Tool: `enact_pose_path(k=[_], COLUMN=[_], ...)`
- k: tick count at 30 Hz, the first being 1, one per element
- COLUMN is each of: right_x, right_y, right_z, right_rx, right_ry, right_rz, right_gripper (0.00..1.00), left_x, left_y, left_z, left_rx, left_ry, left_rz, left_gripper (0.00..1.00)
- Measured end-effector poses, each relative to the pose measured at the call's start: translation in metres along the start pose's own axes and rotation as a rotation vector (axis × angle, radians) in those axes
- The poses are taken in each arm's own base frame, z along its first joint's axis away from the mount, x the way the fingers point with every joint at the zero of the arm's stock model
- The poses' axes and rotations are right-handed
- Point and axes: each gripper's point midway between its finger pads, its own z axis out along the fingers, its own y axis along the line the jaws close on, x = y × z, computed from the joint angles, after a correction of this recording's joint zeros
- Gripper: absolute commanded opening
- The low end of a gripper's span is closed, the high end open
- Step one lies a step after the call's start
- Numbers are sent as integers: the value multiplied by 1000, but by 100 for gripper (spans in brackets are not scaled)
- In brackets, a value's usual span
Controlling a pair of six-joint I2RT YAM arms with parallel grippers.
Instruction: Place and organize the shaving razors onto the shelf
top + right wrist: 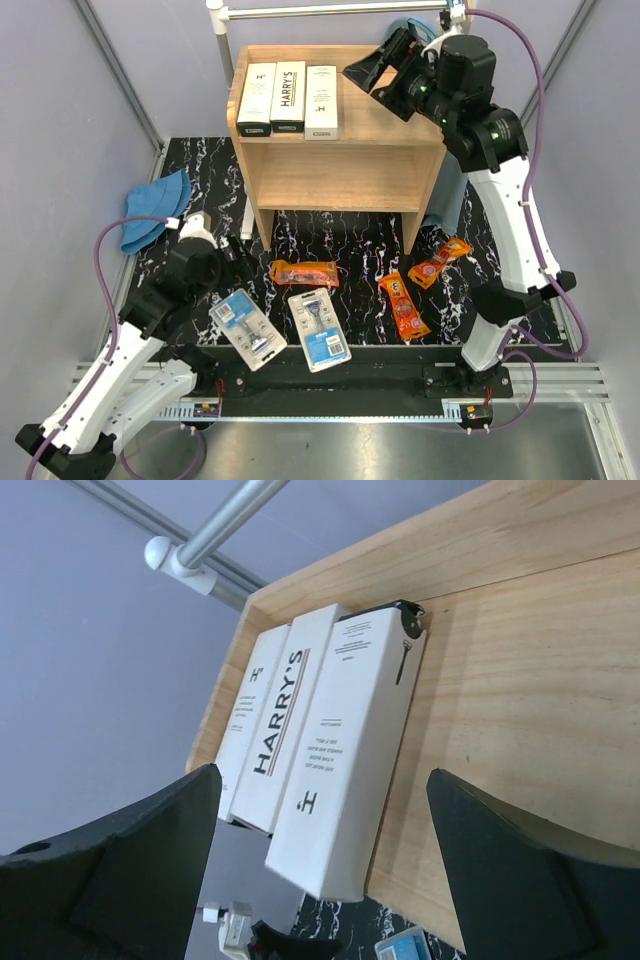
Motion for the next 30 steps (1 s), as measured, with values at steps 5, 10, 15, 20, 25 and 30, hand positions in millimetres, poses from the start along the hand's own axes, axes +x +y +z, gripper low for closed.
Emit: enact_pose_path(k=[5,10,15,20,25,30], right_x=[-4,18,59,102,140,181], right_y=[16,4,-28,-62,-97,-139], right_z=[-22,-52,-100,-151,-179,-191], right_rx=[-56,-43,0,26,71,157], right_ry=[-4,59,129,177,221,290], right_rz=[-17,-26,-18,12,52,98], right_gripper=[95,94,94,94,94,93], left_x=[3,14,40,62,84,112], left_y=[-2,-4,-2,-3,-18,-33], left_z=[0,8,25,39,50,61], left_rx=[11,21,14,-5,8,10], left_ry=[15,65,168,265,345,430], left_rz=[1,11,21,22,49,84], left_gripper=[99,99,98,98,96,95])
